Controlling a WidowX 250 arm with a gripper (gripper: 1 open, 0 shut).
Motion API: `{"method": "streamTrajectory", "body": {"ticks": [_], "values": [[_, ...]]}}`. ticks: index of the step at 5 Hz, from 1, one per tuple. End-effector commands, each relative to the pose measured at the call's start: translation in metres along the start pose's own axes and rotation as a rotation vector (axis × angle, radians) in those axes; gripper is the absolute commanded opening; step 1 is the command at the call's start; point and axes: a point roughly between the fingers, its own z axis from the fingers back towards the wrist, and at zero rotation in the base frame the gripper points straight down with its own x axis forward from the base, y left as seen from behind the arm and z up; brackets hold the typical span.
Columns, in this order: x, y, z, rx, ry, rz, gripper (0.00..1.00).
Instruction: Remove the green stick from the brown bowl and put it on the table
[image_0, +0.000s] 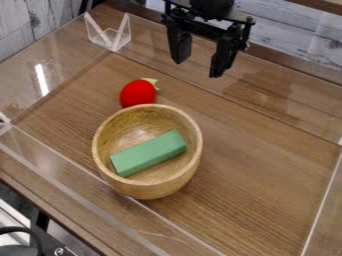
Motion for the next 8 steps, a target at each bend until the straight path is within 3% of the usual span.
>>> {"method": "streamTrajectory", "body": {"ticks": [1,2,3,4,5,7,8], "values": [[-0.008,-0.005,-0.009,-0.003,0.019,-0.113,1.00],[-0.023,-0.009,-0.024,-0.010,0.022,-0.179,1.00],[-0.034,-0.013,-0.043,0.014,-0.012,-0.213,1.00],[-0.040,-0.004,-0.048,0.032,-0.053,-0.232,1.00],[-0.039,0.004,-0.047,0.033,-0.076,-0.223,1.00],[-0.045,0.007,-0.066,0.014,-0.129,-0.298,1.00],[-0.037,0.015,-0.079,0.013,-0.159,-0.345,1.00]]}}
